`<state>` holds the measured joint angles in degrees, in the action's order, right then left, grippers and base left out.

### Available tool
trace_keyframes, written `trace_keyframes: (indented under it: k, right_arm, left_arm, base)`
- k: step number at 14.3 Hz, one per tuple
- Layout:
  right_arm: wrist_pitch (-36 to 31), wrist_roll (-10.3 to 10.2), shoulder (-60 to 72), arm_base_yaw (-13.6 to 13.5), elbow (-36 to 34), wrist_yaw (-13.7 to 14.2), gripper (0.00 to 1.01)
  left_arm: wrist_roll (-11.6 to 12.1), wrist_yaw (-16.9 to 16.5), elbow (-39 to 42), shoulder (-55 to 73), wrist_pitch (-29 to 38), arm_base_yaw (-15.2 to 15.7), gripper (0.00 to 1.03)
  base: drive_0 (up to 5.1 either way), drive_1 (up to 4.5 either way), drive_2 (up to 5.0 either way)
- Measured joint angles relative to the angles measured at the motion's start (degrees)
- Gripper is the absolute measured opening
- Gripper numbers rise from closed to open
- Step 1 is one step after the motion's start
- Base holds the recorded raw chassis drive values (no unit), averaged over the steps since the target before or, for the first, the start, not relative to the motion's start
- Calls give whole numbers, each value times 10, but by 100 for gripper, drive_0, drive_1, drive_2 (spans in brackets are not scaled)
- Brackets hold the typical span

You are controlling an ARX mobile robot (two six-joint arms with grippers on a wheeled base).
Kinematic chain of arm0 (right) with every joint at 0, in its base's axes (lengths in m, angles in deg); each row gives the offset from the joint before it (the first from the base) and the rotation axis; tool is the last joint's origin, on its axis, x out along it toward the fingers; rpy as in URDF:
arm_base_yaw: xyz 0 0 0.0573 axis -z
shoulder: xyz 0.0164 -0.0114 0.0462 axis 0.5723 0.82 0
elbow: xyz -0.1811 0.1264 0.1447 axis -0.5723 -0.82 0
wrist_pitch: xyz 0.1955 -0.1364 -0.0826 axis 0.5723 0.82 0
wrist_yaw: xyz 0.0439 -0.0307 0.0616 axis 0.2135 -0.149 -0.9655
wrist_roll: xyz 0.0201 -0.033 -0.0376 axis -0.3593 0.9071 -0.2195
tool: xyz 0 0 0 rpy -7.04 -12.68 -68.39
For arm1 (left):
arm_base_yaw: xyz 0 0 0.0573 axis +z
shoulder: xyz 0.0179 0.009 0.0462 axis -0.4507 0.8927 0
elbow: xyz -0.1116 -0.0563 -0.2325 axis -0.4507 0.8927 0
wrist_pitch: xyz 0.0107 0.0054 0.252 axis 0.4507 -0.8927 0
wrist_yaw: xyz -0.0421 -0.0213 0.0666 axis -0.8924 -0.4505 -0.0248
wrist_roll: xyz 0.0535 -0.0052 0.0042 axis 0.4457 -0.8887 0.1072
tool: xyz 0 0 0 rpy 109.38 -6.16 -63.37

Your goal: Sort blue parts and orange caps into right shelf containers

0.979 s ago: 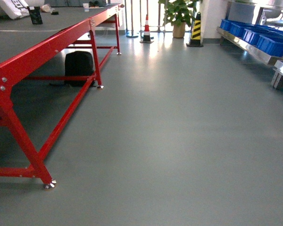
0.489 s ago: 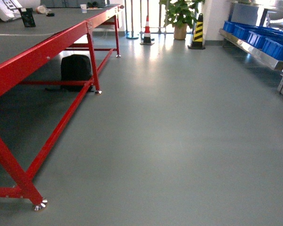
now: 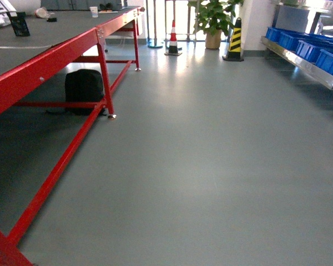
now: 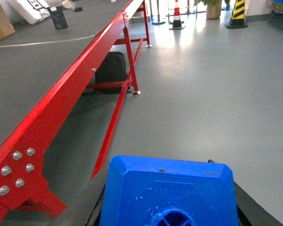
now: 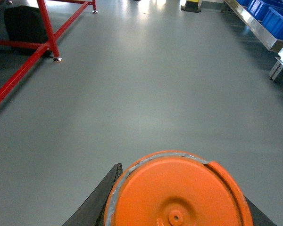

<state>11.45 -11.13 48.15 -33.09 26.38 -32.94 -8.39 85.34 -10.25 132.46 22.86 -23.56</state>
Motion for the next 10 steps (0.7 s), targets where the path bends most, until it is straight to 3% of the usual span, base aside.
trace_keyframes:
  k: [10]
  right_arm:
    - [2,0,0,-3,1,2,44]
  left_arm:
    - [0,0,0,0,-1,0,45]
  base:
    - [512,-233,-233]
